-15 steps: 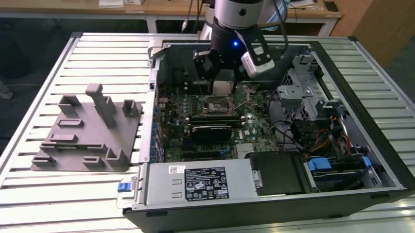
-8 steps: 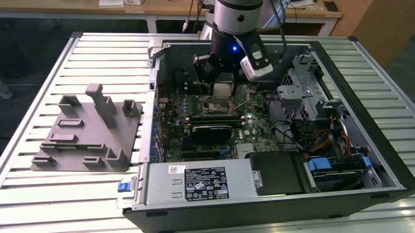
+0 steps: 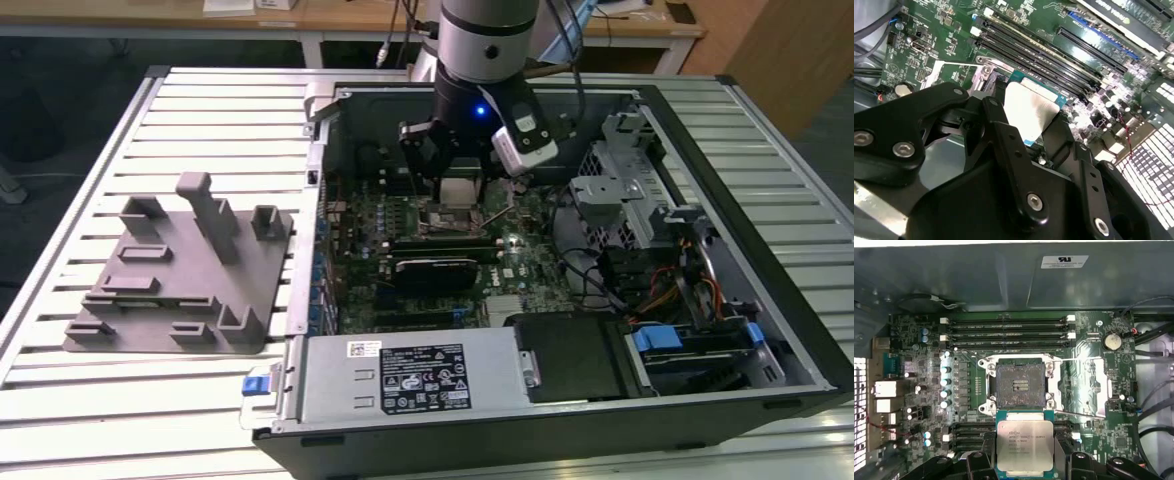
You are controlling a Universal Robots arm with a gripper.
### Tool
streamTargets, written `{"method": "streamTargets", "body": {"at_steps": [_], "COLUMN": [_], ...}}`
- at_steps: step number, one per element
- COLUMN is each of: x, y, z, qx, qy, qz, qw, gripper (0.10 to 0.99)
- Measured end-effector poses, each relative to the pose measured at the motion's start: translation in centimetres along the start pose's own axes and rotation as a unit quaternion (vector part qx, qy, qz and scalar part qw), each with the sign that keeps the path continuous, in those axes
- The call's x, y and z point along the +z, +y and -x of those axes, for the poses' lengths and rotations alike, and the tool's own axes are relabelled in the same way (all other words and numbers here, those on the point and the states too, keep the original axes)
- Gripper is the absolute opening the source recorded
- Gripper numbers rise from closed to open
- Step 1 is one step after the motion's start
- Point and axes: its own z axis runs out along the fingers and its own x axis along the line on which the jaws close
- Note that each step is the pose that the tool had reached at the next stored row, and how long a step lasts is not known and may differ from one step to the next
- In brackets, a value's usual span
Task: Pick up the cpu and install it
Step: 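Pick up the cpu and move it towards the insertion slot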
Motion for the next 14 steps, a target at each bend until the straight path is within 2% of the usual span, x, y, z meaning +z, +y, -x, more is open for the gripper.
{"method": "streamTargets", "body": {"at_steps": [6, 10, 14], "x": [0.75, 0.90, 1.00], "y": [0.68, 1.08, 2.08], "z": [-0.02, -0.03, -0.06], "qx": [-0.001, -0.002, -0.002], "qy": [-0.0002, -0.0002, -0.0002], "qz": [0.0004, 0.0004, 0.0004], "qw": [1.0000, 1.0000, 1.0000], "gripper": [0.541, 0.541, 0.541]}}
